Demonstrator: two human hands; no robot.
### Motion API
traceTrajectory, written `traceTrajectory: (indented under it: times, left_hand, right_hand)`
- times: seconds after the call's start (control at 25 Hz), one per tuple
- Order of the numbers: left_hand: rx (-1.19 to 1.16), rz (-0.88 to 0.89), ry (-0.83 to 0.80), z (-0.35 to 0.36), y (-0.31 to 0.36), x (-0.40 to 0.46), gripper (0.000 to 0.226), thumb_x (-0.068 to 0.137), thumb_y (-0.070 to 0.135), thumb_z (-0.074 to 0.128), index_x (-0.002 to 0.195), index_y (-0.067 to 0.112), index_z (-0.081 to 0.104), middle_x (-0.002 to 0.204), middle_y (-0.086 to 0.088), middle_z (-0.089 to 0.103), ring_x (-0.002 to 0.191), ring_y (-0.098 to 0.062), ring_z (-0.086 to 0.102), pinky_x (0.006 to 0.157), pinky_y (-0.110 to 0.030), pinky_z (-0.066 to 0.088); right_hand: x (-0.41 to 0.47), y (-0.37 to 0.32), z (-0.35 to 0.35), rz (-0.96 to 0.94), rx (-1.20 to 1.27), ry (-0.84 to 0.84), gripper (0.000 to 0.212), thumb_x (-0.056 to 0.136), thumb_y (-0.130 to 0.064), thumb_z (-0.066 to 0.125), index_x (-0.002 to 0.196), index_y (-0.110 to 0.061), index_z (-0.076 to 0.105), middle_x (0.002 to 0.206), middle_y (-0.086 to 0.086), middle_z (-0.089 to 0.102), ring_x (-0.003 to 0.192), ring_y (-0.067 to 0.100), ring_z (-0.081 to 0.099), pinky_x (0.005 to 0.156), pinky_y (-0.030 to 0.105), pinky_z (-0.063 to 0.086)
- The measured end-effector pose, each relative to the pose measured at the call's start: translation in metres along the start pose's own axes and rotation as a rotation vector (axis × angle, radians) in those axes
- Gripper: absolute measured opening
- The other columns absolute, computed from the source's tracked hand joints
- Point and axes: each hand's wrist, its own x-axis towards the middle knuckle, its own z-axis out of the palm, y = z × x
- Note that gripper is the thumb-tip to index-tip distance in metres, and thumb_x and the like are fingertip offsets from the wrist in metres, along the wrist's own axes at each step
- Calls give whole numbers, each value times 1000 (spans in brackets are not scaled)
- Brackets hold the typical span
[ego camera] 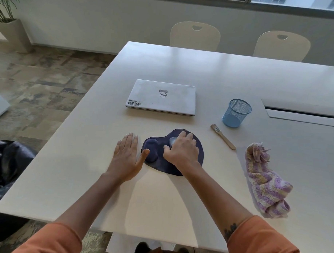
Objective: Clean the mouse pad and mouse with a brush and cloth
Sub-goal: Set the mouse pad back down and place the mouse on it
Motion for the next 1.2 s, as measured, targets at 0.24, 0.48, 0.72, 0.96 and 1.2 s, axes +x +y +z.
traceTrajectory:
  times: [0.24,0.48,0.72,0.96,1.2]
  left_hand:
    - [5,28,10,-4,9,11,103,93,82,-8,167,13,9,175,-9,2,161,-21,-4,130,-43,2]
    - [-25,106,26,-10,44,38,102,94,83,-2,167,14,13,175,-8,5,162,-20,-4,130,-43,2]
    - [-4,262,-28,-13,107,71,101,95,80,2,167,11,9,175,-9,0,162,-21,-5,130,-43,4]
    - [48,366,-124,-3,162,98,108,89,86,-6,167,12,4,175,-9,-3,161,-21,-7,131,-43,2]
    - [91,396,-178,3,192,107,94,100,77,10,167,12,3,175,-8,-5,161,-20,-10,131,-44,0]
  right_hand:
    - [19,14,-19,-23,56,83,76,98,-71,45,139,-8,50,136,14,54,131,36,50,107,53,43]
    - [68,66,-48,-19,-83,160,44,94,-32,67,127,-5,57,131,19,53,124,39,51,100,48,48]
    - [92,115,-56,20,-183,126,38,90,-20,69,123,-6,58,130,19,55,121,36,53,97,42,50]
    - [98,133,-52,8,-168,127,30,94,-14,63,124,-7,61,125,16,61,120,36,56,96,44,51]
    - [103,131,-52,5,-143,216,24,106,-17,53,111,-5,73,112,16,73,109,38,68,93,45,55]
